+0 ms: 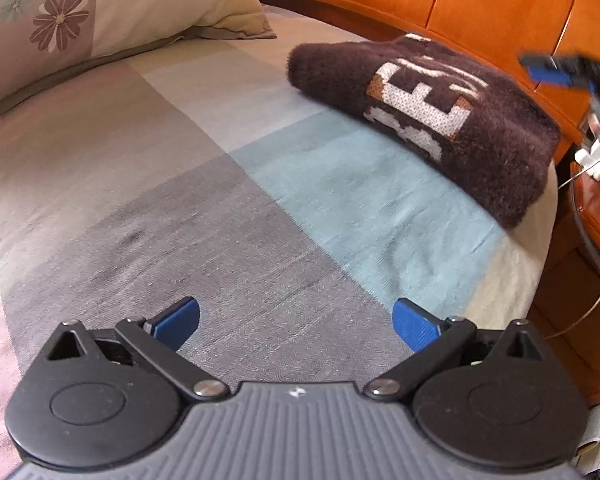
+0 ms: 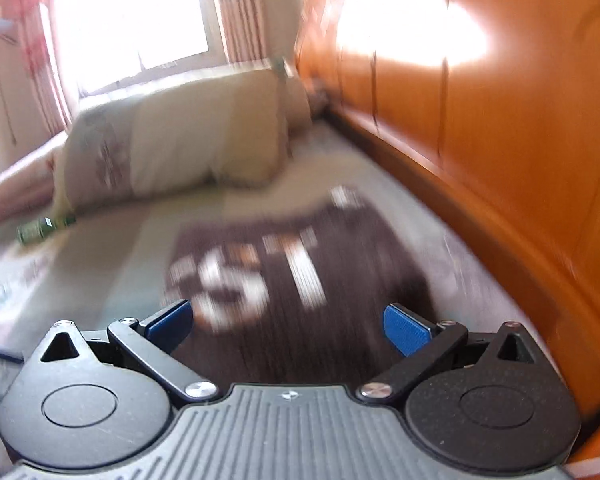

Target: Fold clothes

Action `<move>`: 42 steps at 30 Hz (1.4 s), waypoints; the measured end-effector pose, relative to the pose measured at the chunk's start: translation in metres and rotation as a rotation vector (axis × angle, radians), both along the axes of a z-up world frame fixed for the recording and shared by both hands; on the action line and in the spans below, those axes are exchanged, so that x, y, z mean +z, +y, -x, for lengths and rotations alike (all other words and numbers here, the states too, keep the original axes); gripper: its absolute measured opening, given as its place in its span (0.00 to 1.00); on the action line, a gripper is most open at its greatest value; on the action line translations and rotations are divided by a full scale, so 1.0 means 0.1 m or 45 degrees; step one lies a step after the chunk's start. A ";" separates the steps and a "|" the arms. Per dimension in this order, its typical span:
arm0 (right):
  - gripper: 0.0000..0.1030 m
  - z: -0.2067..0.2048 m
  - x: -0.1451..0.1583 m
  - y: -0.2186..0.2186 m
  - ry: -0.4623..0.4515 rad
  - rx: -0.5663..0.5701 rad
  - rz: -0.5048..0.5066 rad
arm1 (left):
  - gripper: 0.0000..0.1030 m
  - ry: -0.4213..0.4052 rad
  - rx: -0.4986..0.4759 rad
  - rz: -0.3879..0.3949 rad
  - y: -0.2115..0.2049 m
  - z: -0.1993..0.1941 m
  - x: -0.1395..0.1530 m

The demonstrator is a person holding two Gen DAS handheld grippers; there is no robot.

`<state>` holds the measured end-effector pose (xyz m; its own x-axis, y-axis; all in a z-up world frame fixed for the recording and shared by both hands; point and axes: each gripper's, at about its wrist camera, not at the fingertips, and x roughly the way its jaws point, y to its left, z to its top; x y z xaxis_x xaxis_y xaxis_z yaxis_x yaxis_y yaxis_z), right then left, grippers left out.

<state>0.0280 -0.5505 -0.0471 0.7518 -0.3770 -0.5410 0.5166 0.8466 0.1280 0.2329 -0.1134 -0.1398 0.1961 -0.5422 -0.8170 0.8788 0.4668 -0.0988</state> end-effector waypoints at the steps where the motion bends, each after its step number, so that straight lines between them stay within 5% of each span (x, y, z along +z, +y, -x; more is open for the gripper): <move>1: 1.00 0.03 0.00 0.00 -0.015 -0.005 0.000 | 0.99 -0.007 0.002 -0.012 0.00 0.00 -0.01; 6: 1.00 -0.06 -0.37 -0.26 0.137 -0.107 -0.064 | 0.99 -0.001 0.016 -0.026 0.07 -0.07 -0.07; 14: 1.00 0.04 -0.26 -0.17 0.125 -0.122 -0.080 | 0.99 0.007 0.012 0.019 0.08 -0.08 -0.08; 16: 1.00 0.07 -0.19 -0.16 0.047 -0.128 -0.075 | 0.99 0.000 0.003 0.030 0.08 -0.05 -0.07; 20: 1.00 0.03 -0.37 -0.21 0.102 -0.186 -0.104 | 0.99 -0.021 -0.008 0.023 0.08 -0.02 -0.05; 23: 1.00 0.00 -0.27 0.03 0.129 -0.210 -0.022 | 0.99 -0.040 0.012 0.039 0.10 -0.02 -0.04; 27: 1.00 0.11 -0.17 0.54 0.019 -0.077 -0.038 | 0.99 -0.050 0.022 0.058 0.11 -0.01 0.00; 37: 1.00 0.26 -0.42 1.36 0.082 0.028 -0.068 | 0.99 -0.031 -0.011 0.071 0.23 0.12 0.09; 42: 1.00 0.20 -0.31 1.39 -0.014 0.003 -0.136 | 0.99 -0.073 0.015 0.108 0.34 0.17 0.21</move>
<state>0.0084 -0.4117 -0.0786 0.7588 -0.3157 -0.5697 0.5128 0.8289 0.2236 0.2161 -0.0798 -0.1191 0.2482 -0.6065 -0.7554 0.8786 0.4693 -0.0881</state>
